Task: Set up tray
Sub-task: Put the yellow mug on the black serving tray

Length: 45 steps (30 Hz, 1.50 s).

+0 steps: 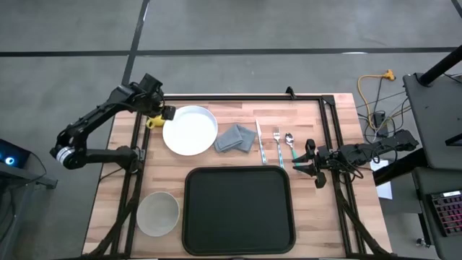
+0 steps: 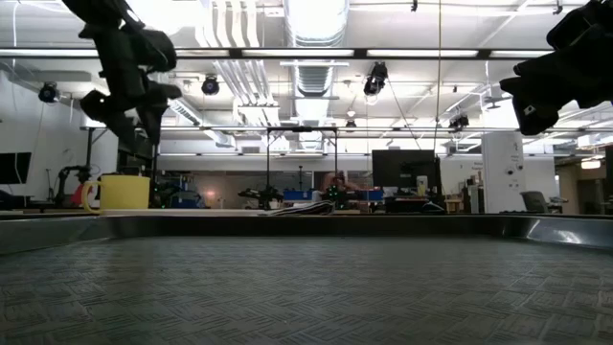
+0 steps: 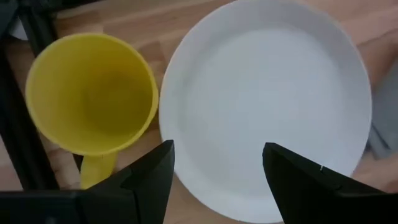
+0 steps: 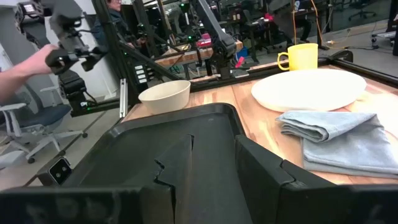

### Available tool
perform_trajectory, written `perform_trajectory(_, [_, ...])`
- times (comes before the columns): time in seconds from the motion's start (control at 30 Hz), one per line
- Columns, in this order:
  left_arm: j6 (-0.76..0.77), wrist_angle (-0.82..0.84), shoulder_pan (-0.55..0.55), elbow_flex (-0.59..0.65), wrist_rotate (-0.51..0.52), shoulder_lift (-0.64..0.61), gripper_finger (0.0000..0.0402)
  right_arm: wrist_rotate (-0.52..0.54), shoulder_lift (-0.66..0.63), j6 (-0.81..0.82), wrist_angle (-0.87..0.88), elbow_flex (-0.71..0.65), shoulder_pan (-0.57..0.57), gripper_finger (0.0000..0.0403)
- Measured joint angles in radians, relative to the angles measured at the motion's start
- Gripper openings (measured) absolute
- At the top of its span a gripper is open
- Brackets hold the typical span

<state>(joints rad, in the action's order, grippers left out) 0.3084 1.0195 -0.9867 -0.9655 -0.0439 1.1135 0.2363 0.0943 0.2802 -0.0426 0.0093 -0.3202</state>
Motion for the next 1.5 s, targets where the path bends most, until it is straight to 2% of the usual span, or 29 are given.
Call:
perform_trajectory(0.23, [-0.05, -0.013, -0.077, 0.0, -0.008, 0.049, 0.0224, 0.0, 0.0, 0.0, 0.0, 0.0, 0.0, 0.0112])
perform_trajectory(0.87, [-0.065, -0.077, -0.081, -0.002, 0.02, 0.168, 0.0224, 0.0, 0.0, 0.0, 0.0, 0.0, 0.0, 0.0112])
perform_trajectory(1.5, [-0.088, -0.123, -0.081, 0.03, 0.023, 0.173, 0.0224, 0.0, 0.0, 0.0, 0.0, 0.0, 0.0, 0.0112])
